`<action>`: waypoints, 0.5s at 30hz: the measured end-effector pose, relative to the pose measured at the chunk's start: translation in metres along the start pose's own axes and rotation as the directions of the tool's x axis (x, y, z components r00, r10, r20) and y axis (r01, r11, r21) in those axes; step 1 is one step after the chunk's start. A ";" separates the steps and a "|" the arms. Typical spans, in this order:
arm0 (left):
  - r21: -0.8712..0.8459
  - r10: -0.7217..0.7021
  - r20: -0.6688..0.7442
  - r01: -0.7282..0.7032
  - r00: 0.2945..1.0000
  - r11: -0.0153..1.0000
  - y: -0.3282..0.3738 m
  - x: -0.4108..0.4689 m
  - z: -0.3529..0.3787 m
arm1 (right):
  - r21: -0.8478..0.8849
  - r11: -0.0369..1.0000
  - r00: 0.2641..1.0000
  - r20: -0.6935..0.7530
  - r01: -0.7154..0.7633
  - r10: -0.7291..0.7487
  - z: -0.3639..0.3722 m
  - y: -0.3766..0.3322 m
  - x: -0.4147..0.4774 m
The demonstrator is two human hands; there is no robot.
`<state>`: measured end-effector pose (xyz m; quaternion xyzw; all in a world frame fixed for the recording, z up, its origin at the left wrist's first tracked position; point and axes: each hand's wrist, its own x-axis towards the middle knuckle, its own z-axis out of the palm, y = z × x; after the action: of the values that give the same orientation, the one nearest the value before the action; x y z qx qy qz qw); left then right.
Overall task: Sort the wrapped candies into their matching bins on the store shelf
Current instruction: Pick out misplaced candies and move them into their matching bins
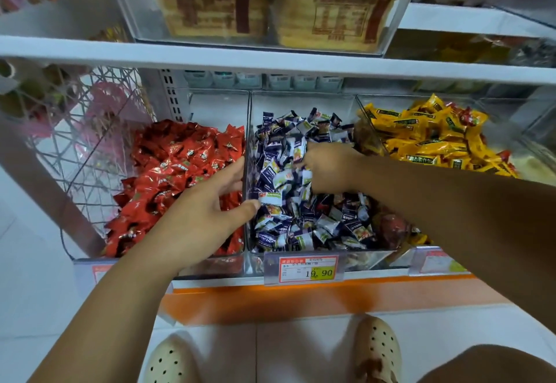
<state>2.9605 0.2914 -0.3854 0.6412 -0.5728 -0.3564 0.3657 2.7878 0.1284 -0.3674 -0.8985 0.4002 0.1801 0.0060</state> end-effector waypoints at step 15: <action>-0.019 0.001 0.005 -0.001 1.000 1.000 0.005 -0.002 0.001 | 0.332 0.937 0.993 0.008 -0.114 0.118 -0.035 0.038 -0.006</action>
<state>2.9575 0.2925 -0.3810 0.6364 -0.5708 -0.3633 0.3704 2.7675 0.1015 -0.3273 -0.8607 0.4769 0.1048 0.1440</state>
